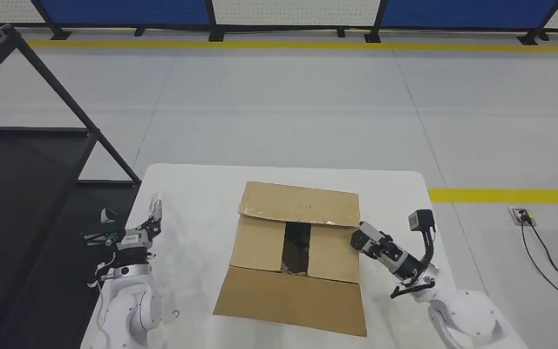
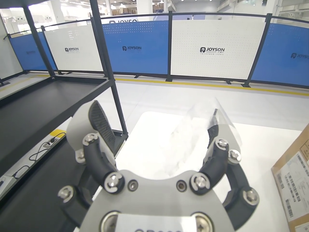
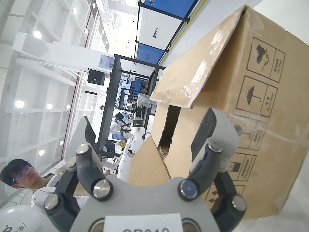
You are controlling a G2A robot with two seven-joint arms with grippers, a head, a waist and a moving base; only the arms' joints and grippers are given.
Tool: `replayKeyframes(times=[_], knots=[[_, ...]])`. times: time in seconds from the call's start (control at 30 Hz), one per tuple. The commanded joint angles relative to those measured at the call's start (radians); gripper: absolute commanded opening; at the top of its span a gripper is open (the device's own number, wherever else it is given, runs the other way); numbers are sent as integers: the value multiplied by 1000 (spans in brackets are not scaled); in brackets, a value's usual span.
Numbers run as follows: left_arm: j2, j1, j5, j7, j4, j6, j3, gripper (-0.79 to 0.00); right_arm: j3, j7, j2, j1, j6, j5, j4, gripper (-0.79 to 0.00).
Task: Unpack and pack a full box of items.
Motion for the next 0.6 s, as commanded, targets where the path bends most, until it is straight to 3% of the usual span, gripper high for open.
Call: replayKeyframes(times=[0.0,0.43,0.57], knots=[[0,6,9,11,-4,-15,6,0,-13,-3,-5,18,-3,15,13,0],[0,32,5,28,-27,-38,16,0,-109,-117,-57,182,-53,102,131,0],[0,40,3,31,-30,-39,15,0,-112,-131,-60,187,-59,110,136,0]])
